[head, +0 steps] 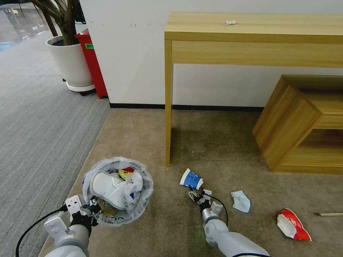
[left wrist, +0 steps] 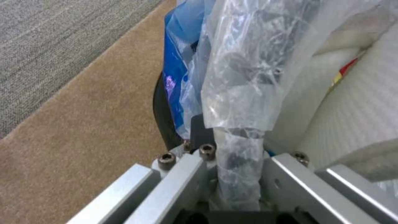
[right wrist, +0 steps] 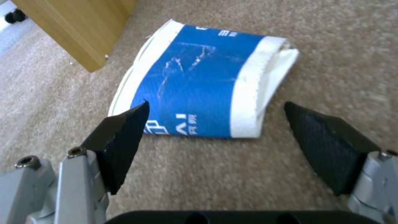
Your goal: Pick up the trash bin and place the garbage on the floor into it.
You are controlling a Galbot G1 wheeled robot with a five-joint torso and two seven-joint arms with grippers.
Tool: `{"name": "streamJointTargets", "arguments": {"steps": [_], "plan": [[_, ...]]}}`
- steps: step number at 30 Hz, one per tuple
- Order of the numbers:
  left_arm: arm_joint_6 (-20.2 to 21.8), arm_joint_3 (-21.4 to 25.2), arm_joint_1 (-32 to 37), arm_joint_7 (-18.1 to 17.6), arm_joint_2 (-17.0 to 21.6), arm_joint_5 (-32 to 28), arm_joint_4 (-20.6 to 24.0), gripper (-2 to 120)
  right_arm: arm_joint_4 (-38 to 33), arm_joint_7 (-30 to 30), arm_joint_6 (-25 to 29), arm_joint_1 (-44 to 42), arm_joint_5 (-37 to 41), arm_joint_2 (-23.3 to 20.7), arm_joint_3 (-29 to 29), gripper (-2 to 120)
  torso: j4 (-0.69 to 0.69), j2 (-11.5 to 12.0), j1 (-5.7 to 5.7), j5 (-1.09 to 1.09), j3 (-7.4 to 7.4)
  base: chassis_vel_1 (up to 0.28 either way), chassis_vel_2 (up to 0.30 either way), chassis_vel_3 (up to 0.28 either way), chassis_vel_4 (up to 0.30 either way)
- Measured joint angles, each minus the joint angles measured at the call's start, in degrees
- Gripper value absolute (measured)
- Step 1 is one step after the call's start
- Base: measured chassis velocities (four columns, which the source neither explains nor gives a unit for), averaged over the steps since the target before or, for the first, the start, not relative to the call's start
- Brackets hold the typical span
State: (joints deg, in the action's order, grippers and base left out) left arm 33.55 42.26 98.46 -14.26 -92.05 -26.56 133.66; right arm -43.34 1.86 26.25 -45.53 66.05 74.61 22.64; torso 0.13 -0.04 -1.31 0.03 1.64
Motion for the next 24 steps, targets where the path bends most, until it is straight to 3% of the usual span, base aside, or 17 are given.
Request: {"name": "streamJointTargets", "arguments": {"steps": [16, 24], "plan": [[-0.3, -0.1, 2.6, 0.5, -0.1, 0.0, 2.6, 0, 2.9, -1.0, -2.3, 3.7, 0.5, 3.0, -1.2, 83, -0.04, 0.0, 0.00, -0.06, 0.01, 0.000, 0.000, 0.000, 0.000], [-0.5, -0.1, 3.8, 0.6, 0.0, 0.0, 3.6, 0, 4.3, -1.3, -2.8, 4.7, -0.1, 4.4, -1.8, 71, -0.02, 0.0, -0.01, -0.05, 0.01, 0.000, 0.000, 0.000, 0.000]]}}
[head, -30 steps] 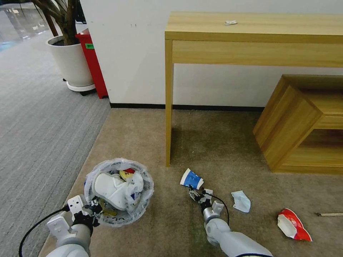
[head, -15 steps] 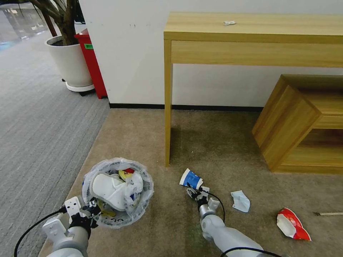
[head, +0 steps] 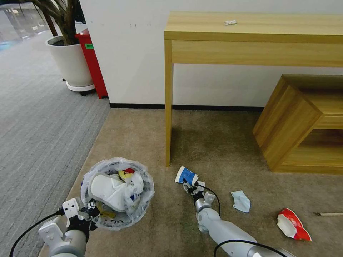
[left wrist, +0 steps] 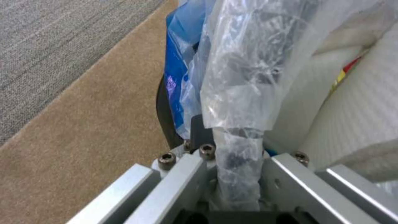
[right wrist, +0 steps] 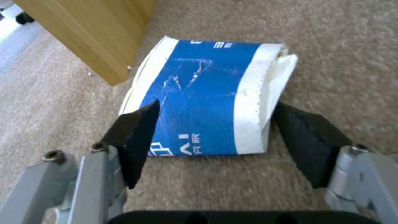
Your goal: Pick up the trash bin and place the garbage on the floor into it.
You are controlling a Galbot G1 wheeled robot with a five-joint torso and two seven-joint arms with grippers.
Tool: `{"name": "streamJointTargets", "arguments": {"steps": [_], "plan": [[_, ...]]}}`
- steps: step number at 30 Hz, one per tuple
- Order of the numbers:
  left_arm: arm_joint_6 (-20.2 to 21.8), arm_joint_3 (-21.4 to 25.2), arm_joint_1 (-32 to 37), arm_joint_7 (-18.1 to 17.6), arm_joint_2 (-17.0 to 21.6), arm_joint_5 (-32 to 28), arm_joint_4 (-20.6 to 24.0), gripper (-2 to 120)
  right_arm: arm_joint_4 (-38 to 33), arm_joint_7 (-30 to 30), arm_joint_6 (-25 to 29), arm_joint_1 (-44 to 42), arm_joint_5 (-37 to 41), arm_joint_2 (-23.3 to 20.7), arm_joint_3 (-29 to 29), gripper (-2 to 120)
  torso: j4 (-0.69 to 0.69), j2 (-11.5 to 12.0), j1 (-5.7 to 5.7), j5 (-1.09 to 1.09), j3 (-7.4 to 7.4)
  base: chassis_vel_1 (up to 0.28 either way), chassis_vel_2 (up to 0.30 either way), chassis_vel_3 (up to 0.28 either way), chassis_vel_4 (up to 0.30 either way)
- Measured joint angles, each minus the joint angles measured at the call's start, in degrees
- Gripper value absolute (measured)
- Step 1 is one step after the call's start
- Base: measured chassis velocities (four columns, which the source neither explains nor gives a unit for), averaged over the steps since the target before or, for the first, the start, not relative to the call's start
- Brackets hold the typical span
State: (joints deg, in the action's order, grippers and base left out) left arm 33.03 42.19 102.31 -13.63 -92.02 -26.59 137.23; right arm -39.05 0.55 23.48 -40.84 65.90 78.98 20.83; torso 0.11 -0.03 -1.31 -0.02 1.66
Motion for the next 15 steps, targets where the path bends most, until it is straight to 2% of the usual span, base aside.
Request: {"name": "streamJointTargets", "arguments": {"steps": [3, 4, 6, 8, 9, 11, 14, 15], "plan": [[0.0, 0.1, 0.5, 0.1, 0.1, 0.0, 0.7, 0, 0.1, 0.0, -0.1, 0.3, -0.3, 0.5, 0.2, 58, 0.00, 0.0, 0.00, 0.00, 0.00, 0.000, 0.000, 0.000, 0.000], [0.0, 0.1, 0.5, 0.1, 0.1, 0.0, 0.7, 0, 0.1, 0.0, -0.1, 0.3, -0.3, 0.5, 0.2, 58, 0.00, 0.0, 0.00, 0.00, 0.00, 0.000, 0.000, 0.000, 0.000], [0.0, 0.0, 0.9, 0.2, 0.0, 0.0, 1.0, 0, 0.2, -0.1, -0.1, 0.5, -0.7, 0.8, 0.4, 47, 0.00, 0.0, 0.00, 0.00, 0.00, 0.000, 0.000, 0.000, 0.000], [-0.1, 0.0, 1.0, 0.2, 0.0, 0.0, 1.0, 0, 0.2, -0.1, -0.1, 0.6, -0.8, 0.9, 0.5, 44, 0.00, 0.0, 0.00, 0.00, 0.00, 0.000, 0.000, 0.000, 0.000], [-0.1, -0.1, 1.1, 0.3, 0.0, 0.0, 1.1, 0, 0.3, -0.1, -0.1, 0.6, -1.0, 1.0, 0.5, 37, 0.00, 0.0, 0.00, 0.00, 0.00, 0.000, 0.000, 0.000, 0.000], [-0.1, -0.1, 1.2, 0.3, 0.0, 0.0, 1.1, 0, 0.3, -0.1, -0.1, 0.6, -1.1, 1.0, 0.5, 34, 0.00, 0.0, 0.00, 0.01, 0.00, 0.000, 0.000, 0.000, 0.000], [-0.3, 0.1, 1.3, 0.4, 0.0, 0.0, 1.3, 0, 0.5, -0.8, 0.0, 0.6, -1.4, 1.0, 0.6, 18, 0.01, 0.0, 0.00, 0.01, 0.00, 0.000, 0.000, 0.000, 0.000], [-0.3, 0.1, 1.3, 0.4, 0.0, 0.0, 1.3, 0, 0.5, -0.8, 0.0, 0.6, -1.4, 1.0, 0.6, 18, 0.01, 0.0, 0.00, 0.01, 0.00, 0.000, 0.000, 0.000, 0.000]]}}
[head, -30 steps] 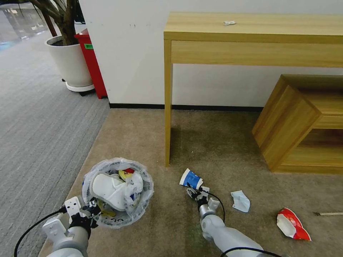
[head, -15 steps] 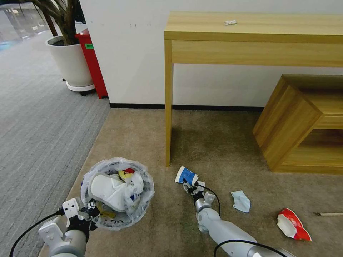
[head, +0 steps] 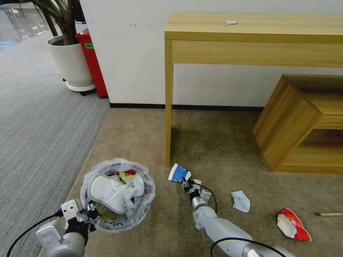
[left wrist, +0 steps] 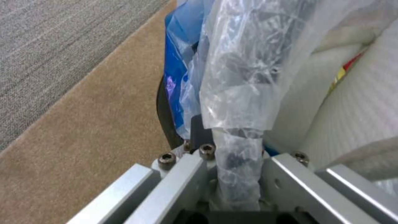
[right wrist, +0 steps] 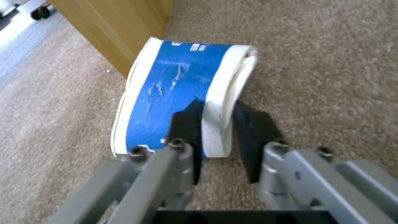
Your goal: Pick up the trash bin and place the garbage on the floor into it.
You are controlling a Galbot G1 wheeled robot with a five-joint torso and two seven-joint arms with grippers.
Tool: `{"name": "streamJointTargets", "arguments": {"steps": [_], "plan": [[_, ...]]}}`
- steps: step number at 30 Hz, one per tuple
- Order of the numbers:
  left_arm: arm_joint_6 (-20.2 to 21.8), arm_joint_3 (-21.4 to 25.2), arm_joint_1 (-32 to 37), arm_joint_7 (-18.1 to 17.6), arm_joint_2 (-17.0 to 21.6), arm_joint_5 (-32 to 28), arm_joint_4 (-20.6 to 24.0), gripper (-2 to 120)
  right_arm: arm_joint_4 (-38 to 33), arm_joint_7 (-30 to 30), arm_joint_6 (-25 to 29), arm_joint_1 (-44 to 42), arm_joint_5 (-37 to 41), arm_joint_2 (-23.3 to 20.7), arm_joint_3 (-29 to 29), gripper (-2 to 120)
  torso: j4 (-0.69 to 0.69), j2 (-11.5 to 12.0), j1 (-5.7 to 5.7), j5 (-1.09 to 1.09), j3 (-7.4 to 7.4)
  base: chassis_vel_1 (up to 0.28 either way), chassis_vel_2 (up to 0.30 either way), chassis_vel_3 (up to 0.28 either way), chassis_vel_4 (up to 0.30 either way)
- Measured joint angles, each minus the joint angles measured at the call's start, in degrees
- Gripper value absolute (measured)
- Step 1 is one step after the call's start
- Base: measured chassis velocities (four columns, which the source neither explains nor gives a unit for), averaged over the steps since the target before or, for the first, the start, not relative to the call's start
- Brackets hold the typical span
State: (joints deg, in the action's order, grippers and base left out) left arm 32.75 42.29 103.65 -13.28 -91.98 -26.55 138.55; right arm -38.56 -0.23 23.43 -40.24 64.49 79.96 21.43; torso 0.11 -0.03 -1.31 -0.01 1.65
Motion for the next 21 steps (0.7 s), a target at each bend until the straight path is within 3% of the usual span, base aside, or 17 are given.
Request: {"name": "streamJointTargets", "arguments": {"steps": [3, 6, 13, 21], "plan": [[-0.1, 0.0, 0.1, 0.0, 0.0, 0.0, 0.1, 0, 0.3, -0.7, 0.1, 0.1, -0.3, -0.1, 0.1, 4, 0.00, 0.0, 0.00, 0.00, 0.00, 0.000, 0.000, 0.000, 0.000], [-0.1, 0.0, 0.1, 0.0, 0.0, 0.0, 0.1, 0, 0.5, -1.0, 0.5, 0.2, -0.6, -0.1, 0.1, 0, 0.00, 0.0, 0.00, 0.00, 0.00, 0.000, 0.000, 0.000, 0.000], [-0.1, -0.1, -0.4, 0.0, -0.1, 0.1, -0.3, 0, -1.4, -1.3, 2.2, -0.8, -1.7, -0.8, 0.7, 0, 0.00, 0.0, 0.00, 0.00, 0.00, 0.000, 0.000, 0.000, 0.000], [0.2, 0.3, -2.6, -0.6, 0.3, -0.3, -2.9, 0, -9.8, -1.5, 6.4, -3.9, -4.6, -4.7, 2.6, 0, 0.00, 0.0, 0.00, -0.02, 0.00, 0.000, 0.000, 0.000, 0.000]]}}
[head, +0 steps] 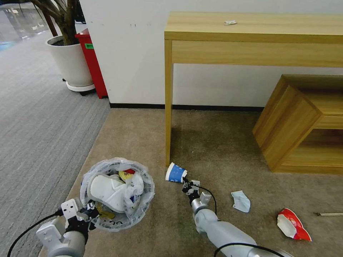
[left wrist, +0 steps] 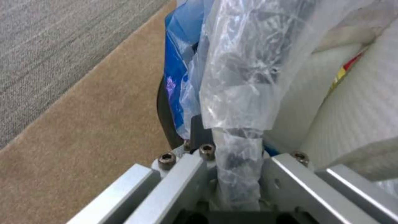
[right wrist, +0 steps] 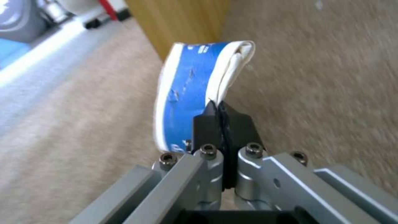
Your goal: Pick up the trash bin and place the garbage on the floor into it.
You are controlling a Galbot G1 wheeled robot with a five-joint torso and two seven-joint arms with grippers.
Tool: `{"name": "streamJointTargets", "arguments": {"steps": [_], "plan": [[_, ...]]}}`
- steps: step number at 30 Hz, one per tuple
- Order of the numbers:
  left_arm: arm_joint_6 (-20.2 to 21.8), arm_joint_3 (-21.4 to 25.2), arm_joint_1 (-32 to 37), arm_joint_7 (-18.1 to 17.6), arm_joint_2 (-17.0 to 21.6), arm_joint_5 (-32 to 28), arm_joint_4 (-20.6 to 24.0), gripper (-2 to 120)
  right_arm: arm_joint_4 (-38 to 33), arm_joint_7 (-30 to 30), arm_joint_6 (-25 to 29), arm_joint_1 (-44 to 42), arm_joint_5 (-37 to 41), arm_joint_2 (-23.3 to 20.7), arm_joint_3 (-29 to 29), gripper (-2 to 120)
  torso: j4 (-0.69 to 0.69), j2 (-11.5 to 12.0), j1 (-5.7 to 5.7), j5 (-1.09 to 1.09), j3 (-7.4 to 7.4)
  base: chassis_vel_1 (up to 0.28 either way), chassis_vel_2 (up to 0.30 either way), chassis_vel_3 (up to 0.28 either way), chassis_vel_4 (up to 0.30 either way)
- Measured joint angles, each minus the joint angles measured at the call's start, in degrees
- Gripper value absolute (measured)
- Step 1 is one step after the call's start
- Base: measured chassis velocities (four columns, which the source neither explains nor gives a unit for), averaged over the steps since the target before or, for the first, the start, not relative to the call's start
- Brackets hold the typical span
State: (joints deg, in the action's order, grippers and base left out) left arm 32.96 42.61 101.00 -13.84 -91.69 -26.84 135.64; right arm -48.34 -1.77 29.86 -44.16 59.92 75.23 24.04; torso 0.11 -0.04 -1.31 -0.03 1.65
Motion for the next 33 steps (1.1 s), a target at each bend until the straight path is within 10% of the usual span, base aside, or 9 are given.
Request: {"name": "streamJointTargets", "arguments": {"steps": [17, 33], "plan": [[1.3, 0.1, -4.2, -2.0, 2.2, -1.7, -6.4, 0, -11.6, -3.0, 9.5, -7.4, -7.9, -15.0, -1.9, 0, 0.01, 0.0, 0.00, 0.01, 0.00, 0.000, 0.000, 0.000, 0.000], [8.3, -2.0, -7.9, -12.0, 7.3, -18.8, -5.5, 0, -36.6, -2.3, 10.9, -12.0, -14.3, -28.2, -3.6, 0, 0.00, 0.0, 0.00, 0.01, 0.00, 0.000, 0.000, 0.000, 0.000]]}}
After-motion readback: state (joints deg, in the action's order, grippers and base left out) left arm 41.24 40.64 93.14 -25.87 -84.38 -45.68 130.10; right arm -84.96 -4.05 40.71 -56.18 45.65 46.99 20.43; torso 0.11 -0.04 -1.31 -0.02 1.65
